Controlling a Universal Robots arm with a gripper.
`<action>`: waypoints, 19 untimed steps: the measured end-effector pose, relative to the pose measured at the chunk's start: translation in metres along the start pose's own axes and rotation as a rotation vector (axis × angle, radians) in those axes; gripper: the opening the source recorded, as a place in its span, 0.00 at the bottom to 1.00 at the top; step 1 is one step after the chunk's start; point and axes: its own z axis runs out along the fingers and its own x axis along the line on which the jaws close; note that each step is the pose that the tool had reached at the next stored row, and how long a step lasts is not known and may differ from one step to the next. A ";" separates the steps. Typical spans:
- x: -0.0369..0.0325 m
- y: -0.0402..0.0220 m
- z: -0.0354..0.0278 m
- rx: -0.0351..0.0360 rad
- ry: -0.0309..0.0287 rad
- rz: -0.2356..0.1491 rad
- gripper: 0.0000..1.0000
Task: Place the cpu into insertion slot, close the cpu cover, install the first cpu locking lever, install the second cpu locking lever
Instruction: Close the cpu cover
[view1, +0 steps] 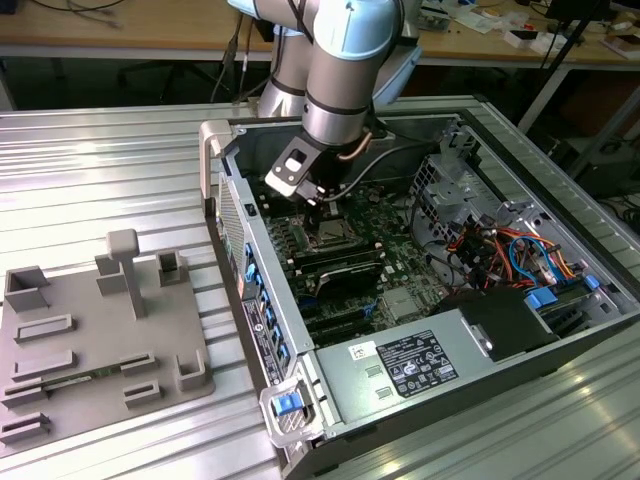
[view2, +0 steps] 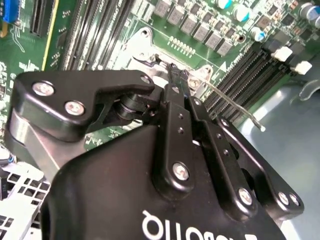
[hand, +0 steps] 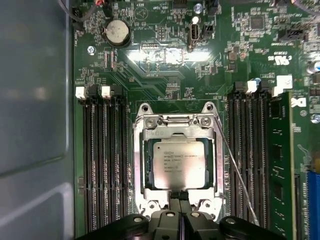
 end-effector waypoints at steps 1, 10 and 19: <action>0.0000 0.0004 -0.0005 0.0000 0.0001 0.000 0.11; 0.0004 0.0251 0.0001 0.0002 -0.0001 0.000 0.11; 0.0005 0.0290 0.0003 0.0002 0.0000 0.000 0.11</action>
